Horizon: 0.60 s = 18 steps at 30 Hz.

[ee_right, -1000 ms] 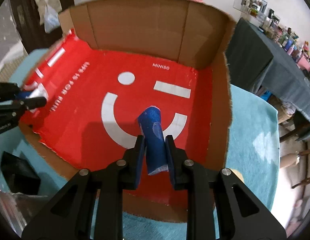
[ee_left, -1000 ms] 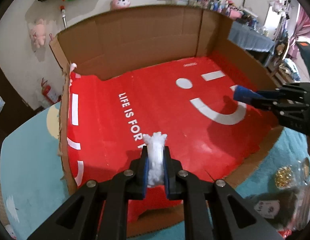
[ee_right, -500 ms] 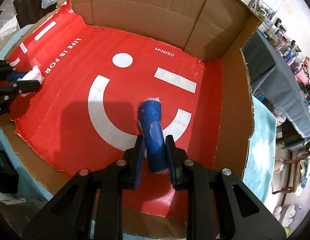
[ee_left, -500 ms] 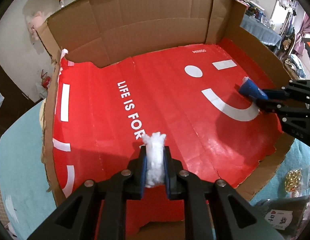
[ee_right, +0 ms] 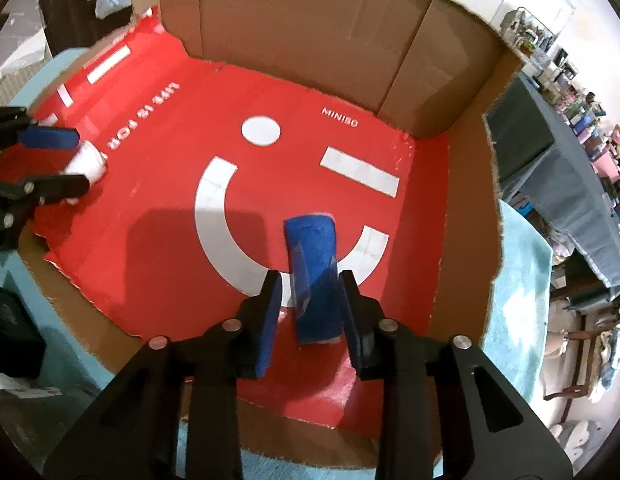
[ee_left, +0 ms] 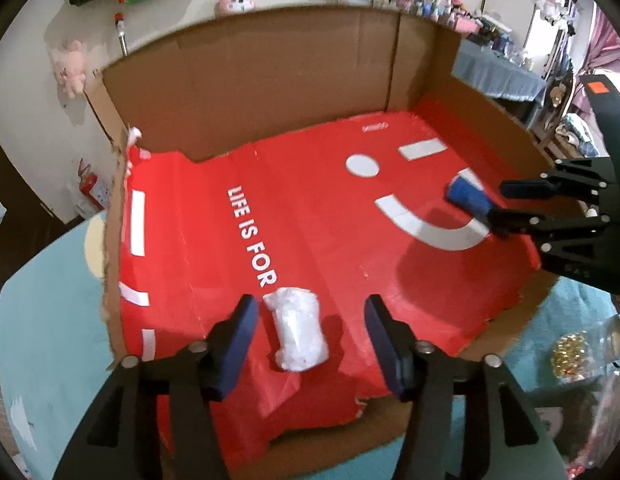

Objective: Organize soft objects
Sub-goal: 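Open the left tool to drop the white puff while the right tool releases the blue cylinder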

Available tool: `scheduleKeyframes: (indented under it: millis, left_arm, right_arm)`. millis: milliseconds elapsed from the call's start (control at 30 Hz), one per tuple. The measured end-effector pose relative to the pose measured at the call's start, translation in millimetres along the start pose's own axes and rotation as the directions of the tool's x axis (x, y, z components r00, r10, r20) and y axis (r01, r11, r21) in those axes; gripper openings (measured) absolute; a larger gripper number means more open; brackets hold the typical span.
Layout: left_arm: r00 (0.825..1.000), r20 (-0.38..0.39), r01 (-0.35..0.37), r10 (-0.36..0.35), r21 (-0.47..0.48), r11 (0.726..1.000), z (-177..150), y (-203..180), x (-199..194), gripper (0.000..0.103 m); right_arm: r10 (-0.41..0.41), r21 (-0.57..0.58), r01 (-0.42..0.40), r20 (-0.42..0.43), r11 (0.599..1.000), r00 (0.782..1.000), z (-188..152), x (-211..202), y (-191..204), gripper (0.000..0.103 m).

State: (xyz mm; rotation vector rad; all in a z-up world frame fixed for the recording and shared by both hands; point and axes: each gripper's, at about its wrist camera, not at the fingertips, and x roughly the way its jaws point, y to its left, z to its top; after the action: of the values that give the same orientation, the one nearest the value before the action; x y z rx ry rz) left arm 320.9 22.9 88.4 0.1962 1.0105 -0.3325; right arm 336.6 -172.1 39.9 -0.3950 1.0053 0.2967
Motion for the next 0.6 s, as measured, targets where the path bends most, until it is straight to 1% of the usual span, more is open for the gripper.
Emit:
scheduleKeyframes:
  millis: [33, 67, 100, 167, 233, 267, 333, 400, 433, 467, 500, 533, 600]
  left_arm:
    - [1.000, 0.012, -0.002, 0.002, 0.000, 1.000, -0.3, -1.2, -4.7, 0.065]
    - [1.000, 0.030, -0.004, 0.004, 0.001, 1.000, -1.2, -3.1, -12.1, 0.066]
    - [0.999, 0.047, -0.007, 0.007, 0.000, 1.000, -2.2, -4.7, -19.0, 0.068]
    - [0.996, 0.087, -0.011, 0.012, -0.007, 1.000, -5.4, -9.5, -35.7, 0.075]
    - [0.990, 0.140, -0.016, 0.018, -0.019, 1.000, -10.7, -14.6, -56.2, 0.085]
    - [0.986, 0.163, -0.020, 0.024, -0.023, 1.000, -12.8, -17.0, -64.0, 0.087]
    - [0.973, 0.228, -0.032, 0.037, -0.027, 0.999, -20.7, -25.6, -86.7, 0.094]
    - [0.958, 0.282, -0.037, 0.043, -0.027, 0.999, -28.9, -32.7, -105.5, 0.097]
    - [0.947, 0.317, -0.042, 0.050, -0.032, 0.999, -35.2, -37.5, -118.1, 0.098]
    - [0.938, 0.342, -0.043, 0.052, -0.035, 0.998, -40.5, -40.7, -127.5, 0.099]
    - [0.930, 0.363, -0.042, 0.053, -0.038, 0.998, -46.1, -44.0, -135.4, 0.102]
    - [0.919, 0.390, -0.039, 0.052, -0.043, 0.998, -54.0, -48.4, -146.0, 0.103]
    - [0.902, 0.429, -0.039, 0.057, -0.051, 0.998, -66.8, -53.9, -159.4, 0.103]
  right_arm:
    - [0.003, 0.007, -0.003, 0.009, 1.000, 1.000, -0.1, -4.6, -1.1, 0.046]
    - [0.003, 0.012, -0.003, 0.021, 1.000, 1.000, -0.5, -8.3, -0.9, 0.066]
    - [0.000, 0.016, -0.001, 0.046, 1.000, 0.999, -1.4, -15.7, -1.0, 0.068]
    - [-0.009, 0.022, 0.007, 0.076, 1.000, 0.997, -3.3, -28.7, 0.1, 0.068]
    - [-0.003, 0.044, -0.002, 0.115, 0.999, 0.993, -6.5, -47.3, -0.6, 0.068]
    - [-0.003, 0.054, -0.005, 0.135, 0.999, 0.991, -7.6, -56.0, -2.2, 0.068]
    - [-0.009, 0.078, -0.005, 0.183, 0.997, 0.983, -13.5, -78.5, -3.8, 0.068]
    - [0.000, 0.106, -0.026, 0.238, 0.994, 0.971, -22.8, -105.0, -4.9, 0.068]
    - [0.003, 0.115, -0.034, 0.260, 0.993, 0.966, -27.4, -115.7, -4.8, 0.069]
    - [0.003, 0.122, -0.039, 0.282, 0.992, 0.959, -32.9, -126.8, -3.5, 0.073]
    - [-0.005, 0.130, -0.038, 0.312, 0.991, 0.950, -40.2, -140.0, -1.8, 0.075]
    - [-0.013, 0.133, -0.034, 0.340, 0.990, 0.940, -47.9, -152.8, 1.0, 0.078]
    - [-0.027, 0.141, -0.032, 0.396, 0.990, 0.918, -64.4, -177.7, 7.4, 0.079]
